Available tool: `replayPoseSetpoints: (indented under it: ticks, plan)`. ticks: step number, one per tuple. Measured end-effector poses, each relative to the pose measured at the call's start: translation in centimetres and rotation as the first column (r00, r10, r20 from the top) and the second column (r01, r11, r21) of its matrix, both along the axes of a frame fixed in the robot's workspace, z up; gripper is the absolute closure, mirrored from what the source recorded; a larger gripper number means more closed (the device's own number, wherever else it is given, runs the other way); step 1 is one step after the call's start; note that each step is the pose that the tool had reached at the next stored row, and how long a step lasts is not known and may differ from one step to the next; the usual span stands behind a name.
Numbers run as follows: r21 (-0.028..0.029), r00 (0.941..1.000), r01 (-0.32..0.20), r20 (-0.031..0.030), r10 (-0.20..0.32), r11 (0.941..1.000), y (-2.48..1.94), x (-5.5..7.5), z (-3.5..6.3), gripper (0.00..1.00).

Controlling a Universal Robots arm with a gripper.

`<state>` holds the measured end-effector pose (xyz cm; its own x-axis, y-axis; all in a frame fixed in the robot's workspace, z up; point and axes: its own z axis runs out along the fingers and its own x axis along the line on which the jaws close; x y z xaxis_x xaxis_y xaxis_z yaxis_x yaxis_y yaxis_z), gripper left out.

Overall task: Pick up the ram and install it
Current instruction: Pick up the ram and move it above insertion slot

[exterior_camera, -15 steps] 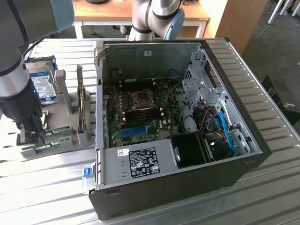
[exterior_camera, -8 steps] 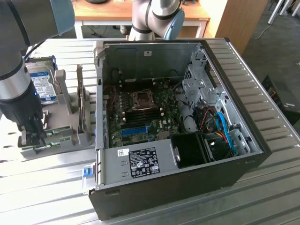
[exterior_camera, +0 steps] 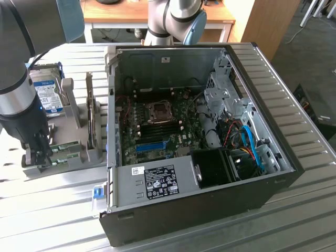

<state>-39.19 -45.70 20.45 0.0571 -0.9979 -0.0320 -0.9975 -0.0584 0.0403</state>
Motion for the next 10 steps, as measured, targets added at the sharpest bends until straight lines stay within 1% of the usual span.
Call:
replayPoseSetpoints:
  ticks: [4, 10]
  plan:
    - [0.0000, 1.0000, 0.000, 0.0000, 0.000, 1.0000, -0.01, 0.00, -0.25, 0.70]
    - [0.0001, 1.0000, 0.000, 0.0001, 0.000, 1.0000, -0.01, 0.00, -0.29, 0.70]
